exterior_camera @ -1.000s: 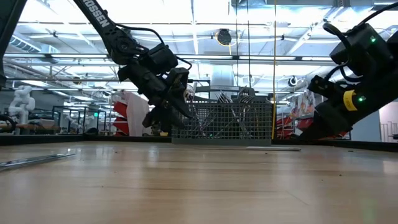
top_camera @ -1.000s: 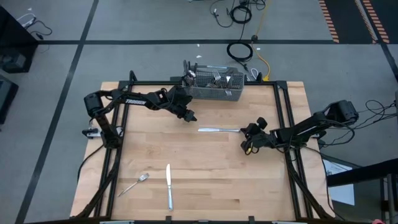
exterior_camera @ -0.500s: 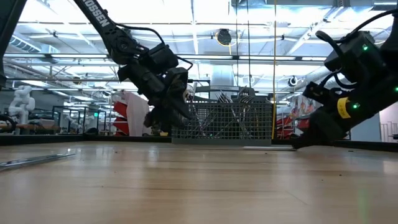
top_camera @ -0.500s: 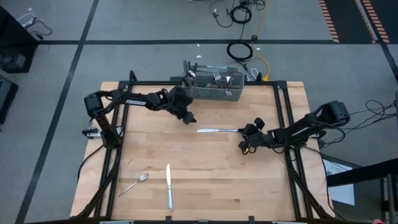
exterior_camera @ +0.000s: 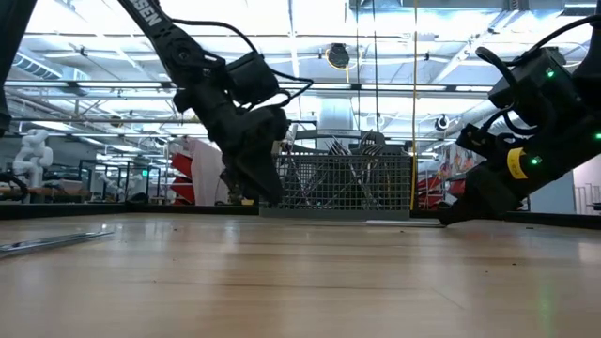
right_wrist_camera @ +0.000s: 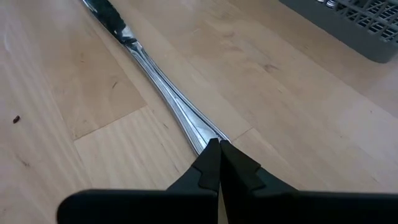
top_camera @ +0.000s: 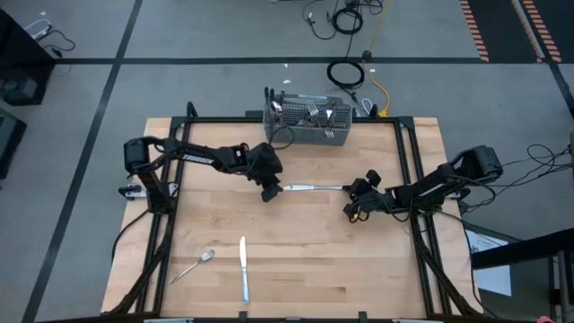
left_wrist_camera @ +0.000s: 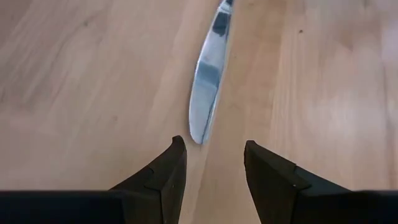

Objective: Sort silverware

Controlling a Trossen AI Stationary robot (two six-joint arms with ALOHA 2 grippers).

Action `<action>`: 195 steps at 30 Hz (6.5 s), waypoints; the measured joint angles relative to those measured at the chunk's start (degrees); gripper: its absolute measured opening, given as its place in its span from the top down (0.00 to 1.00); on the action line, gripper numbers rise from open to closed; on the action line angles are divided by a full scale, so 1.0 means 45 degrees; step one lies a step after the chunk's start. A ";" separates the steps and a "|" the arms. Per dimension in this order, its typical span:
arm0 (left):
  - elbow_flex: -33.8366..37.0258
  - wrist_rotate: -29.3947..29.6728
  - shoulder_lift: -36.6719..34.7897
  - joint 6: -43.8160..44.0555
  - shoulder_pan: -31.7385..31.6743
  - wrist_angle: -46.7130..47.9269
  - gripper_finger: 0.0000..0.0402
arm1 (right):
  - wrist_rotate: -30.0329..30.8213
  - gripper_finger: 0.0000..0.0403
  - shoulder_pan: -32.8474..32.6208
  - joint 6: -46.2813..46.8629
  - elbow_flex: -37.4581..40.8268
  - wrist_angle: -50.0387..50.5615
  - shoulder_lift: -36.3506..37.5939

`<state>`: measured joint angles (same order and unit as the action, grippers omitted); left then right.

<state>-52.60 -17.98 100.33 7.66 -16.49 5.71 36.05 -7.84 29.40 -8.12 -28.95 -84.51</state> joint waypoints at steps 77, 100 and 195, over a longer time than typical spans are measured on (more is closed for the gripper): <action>-0.2390 0.3935 0.2124 -0.3235 0.1947 0.0342 0.99 | -0.4502 0.84 0.1696 -0.7599 -0.1965 -0.0588 0.1293; -0.3491 0.4529 0.2090 -0.3504 0.2297 0.1567 0.99 | -0.8097 0.54 0.3730 -1.0654 -0.7633 0.3921 -0.1896; -0.7378 0.6793 -0.7869 -0.4813 0.0320 0.5359 0.38 | -1.0142 1.00 0.8262 -0.5821 -1.4555 -0.7232 -0.6750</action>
<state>-85.80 12.59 64.92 -14.00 -15.05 29.82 -9.59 29.34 3.20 -73.62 -61.49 -114.89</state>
